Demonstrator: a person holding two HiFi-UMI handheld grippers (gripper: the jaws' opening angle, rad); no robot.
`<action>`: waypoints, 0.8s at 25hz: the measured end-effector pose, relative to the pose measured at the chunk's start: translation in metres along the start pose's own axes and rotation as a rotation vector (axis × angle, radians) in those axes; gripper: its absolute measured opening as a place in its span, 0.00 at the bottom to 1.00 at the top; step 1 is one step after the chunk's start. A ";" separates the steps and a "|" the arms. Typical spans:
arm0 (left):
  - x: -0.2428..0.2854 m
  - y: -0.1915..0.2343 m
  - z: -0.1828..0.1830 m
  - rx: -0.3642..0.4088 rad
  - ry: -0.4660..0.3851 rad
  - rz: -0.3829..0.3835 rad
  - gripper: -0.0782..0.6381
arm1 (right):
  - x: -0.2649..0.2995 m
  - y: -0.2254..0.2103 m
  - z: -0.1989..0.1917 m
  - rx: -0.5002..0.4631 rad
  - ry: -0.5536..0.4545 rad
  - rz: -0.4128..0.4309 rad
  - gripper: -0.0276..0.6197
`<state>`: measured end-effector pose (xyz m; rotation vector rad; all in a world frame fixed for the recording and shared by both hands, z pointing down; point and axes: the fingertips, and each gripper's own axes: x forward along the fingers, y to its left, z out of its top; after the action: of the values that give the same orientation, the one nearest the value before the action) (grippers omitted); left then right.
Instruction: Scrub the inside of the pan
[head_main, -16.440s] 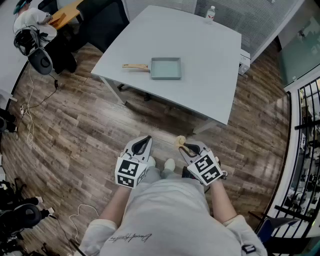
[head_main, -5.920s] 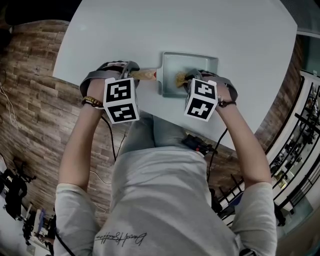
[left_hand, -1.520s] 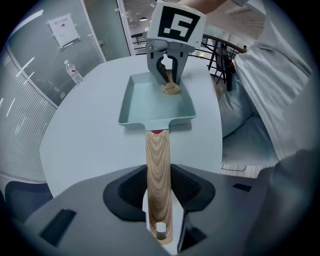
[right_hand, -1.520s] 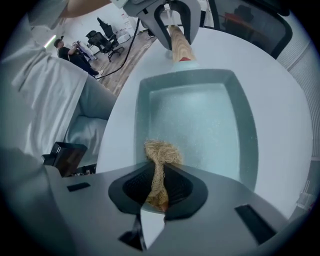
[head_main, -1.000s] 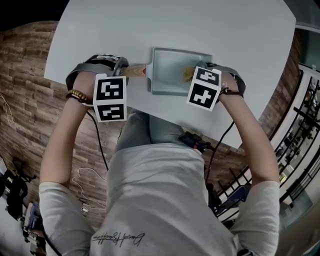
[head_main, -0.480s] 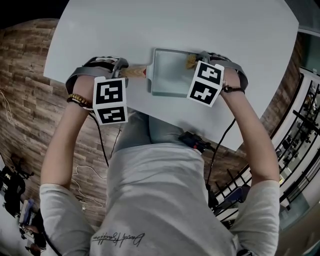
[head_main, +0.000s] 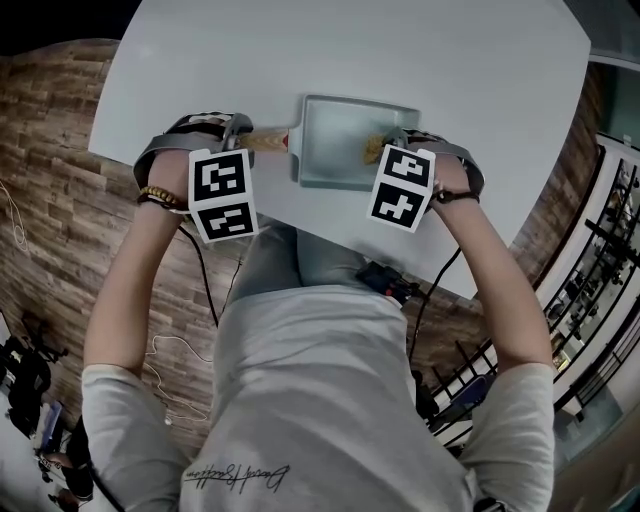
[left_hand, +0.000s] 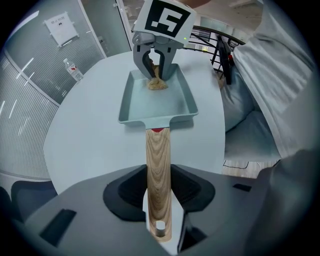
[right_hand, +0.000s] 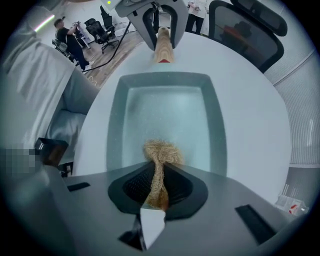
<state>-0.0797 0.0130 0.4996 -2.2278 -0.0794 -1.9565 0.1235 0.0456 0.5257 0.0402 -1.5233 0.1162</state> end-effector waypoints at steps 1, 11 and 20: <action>0.001 0.000 0.000 0.001 0.001 -0.001 0.31 | 0.001 0.005 0.000 0.004 0.005 0.031 0.15; 0.000 -0.001 -0.001 -0.011 0.004 -0.008 0.32 | -0.002 0.043 0.000 0.038 0.033 0.267 0.15; 0.005 -0.001 -0.002 0.000 -0.007 -0.046 0.32 | 0.002 0.047 0.003 0.104 -0.008 0.277 0.15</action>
<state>-0.0807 0.0133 0.5044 -2.2529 -0.1326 -1.9717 0.1156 0.0916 0.5254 -0.0875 -1.5231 0.4166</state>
